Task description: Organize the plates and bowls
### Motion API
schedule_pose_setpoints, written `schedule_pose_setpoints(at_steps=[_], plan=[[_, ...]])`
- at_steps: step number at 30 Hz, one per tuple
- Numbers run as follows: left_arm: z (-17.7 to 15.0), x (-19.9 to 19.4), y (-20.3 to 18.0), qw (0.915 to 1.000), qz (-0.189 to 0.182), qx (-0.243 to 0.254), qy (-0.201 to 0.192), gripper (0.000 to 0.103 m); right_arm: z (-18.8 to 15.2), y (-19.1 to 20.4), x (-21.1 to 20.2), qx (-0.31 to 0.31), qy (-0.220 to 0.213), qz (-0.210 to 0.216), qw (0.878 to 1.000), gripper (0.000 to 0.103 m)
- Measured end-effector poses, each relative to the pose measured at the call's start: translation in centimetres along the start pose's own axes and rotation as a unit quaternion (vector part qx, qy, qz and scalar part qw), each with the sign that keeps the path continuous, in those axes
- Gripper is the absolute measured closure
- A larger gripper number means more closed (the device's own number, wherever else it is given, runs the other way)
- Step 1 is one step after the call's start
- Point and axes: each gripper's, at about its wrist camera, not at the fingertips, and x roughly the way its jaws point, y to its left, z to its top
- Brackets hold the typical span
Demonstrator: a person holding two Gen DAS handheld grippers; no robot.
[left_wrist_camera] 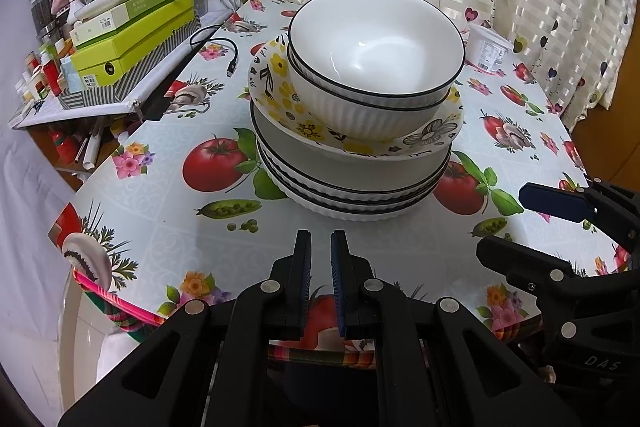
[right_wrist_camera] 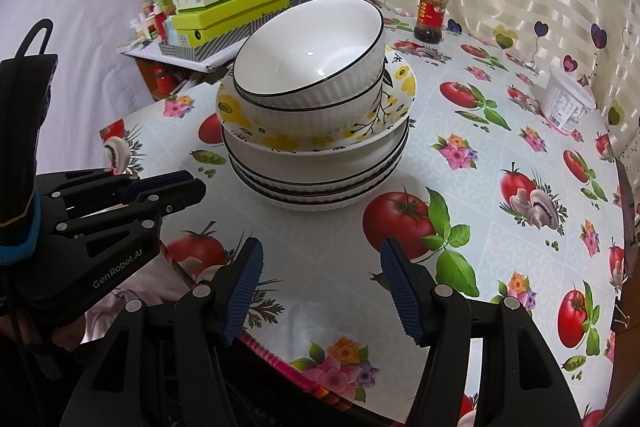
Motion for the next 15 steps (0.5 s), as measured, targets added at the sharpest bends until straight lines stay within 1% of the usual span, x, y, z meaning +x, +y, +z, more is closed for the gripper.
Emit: schedule_pose_setpoints(at_steps=[15], plan=[[-0.02, 0.09, -0.21, 1.0000, -0.003, 0.003, 0.004, 0.093, -0.04, 0.01, -0.06, 0.000, 0.000, 0.000, 1.000, 0.041]])
